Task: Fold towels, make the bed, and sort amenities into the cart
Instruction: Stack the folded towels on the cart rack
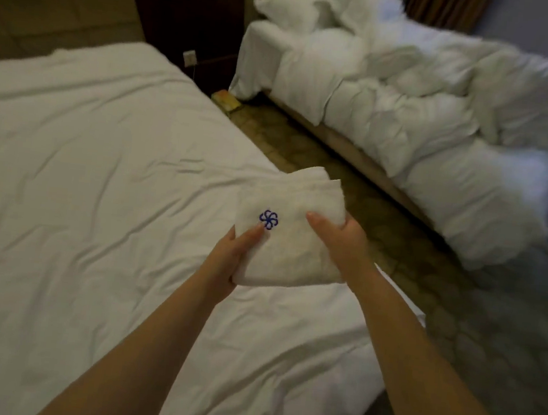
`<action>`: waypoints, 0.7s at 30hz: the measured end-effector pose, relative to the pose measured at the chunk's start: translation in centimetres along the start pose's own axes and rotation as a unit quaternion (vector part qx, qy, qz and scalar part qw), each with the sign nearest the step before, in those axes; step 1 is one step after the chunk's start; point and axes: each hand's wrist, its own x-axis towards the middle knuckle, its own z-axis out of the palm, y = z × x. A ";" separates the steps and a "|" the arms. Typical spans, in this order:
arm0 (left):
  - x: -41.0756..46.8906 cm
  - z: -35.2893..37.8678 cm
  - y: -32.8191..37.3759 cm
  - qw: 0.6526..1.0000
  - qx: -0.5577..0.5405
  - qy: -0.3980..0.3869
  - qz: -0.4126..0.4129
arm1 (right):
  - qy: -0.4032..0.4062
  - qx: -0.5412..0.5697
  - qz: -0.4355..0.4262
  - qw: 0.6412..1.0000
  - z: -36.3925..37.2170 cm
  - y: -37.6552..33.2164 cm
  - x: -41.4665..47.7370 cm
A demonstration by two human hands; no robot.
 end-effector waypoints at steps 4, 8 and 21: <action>-7.6 1.0 4.4 0.996 0.045 -0.058 0.047 | 0.059 0.054 -0.020 0.997 0.1 -3.3 -8.5; -12.5 4.4 5.4 0.991 0.057 -0.108 0.064 | 0.143 0.088 -0.044 0.985 -1.9 -5.1 -15.7; -35.2 21.2 -10.4 0.841 0.214 -0.473 -0.152 | 0.531 0.167 0.038 0.830 -11.3 6.2 -55.0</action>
